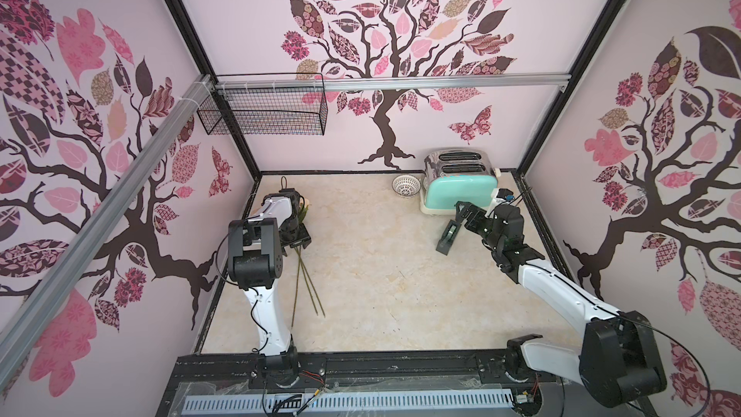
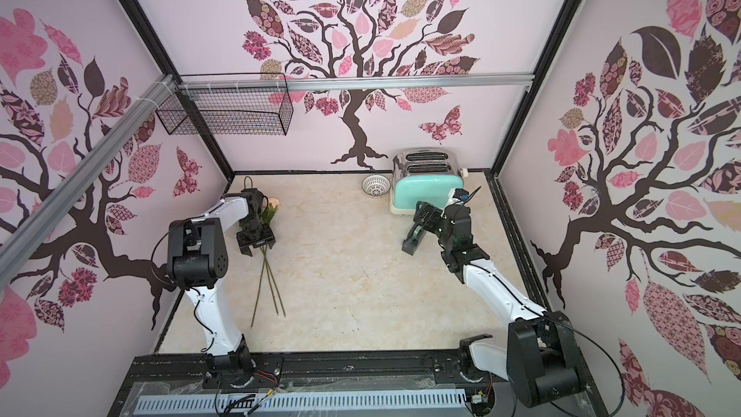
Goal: Wrap bouquets with tape
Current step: Pick up the unwrapped bouquet from the center of the board.
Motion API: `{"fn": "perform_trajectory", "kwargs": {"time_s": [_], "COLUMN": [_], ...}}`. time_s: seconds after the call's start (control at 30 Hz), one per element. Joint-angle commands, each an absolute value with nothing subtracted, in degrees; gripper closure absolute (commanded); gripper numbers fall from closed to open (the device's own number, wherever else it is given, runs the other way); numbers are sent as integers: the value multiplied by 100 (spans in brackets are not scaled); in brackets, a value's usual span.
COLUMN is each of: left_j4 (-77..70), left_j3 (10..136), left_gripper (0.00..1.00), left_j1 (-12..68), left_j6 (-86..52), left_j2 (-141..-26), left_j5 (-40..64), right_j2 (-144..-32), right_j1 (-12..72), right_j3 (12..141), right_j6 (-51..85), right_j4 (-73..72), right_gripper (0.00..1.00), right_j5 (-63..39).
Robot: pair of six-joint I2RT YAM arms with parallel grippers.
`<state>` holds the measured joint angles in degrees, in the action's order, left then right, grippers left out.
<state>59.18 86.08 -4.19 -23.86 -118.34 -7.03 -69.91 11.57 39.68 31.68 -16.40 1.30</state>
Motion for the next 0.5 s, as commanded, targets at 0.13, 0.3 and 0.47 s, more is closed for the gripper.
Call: {"fn": "perform_trajectory", "kwargs": {"time_s": [0.13,0.3,0.47], "left_j4": [5888,5642,5527], "left_j3": [8551,8276,8167], "left_gripper": [62,82,100], "left_j1": [-361,-387,-422], "left_j6": [-2382,-2416,-2393], "left_j2": [-12219,-12149,-12052], "left_j5": [-630,-394,-234], "right_j2": [-6847,-6778,-6776], "right_j1": [1156,1161,1162], "right_j3": [3850,3834,3847], "right_j6": [3155,3132,3114], "right_j4": [-1756,-1714,-1714], "right_gripper": [0,0,0], "right_j5": [215,264,282]}}
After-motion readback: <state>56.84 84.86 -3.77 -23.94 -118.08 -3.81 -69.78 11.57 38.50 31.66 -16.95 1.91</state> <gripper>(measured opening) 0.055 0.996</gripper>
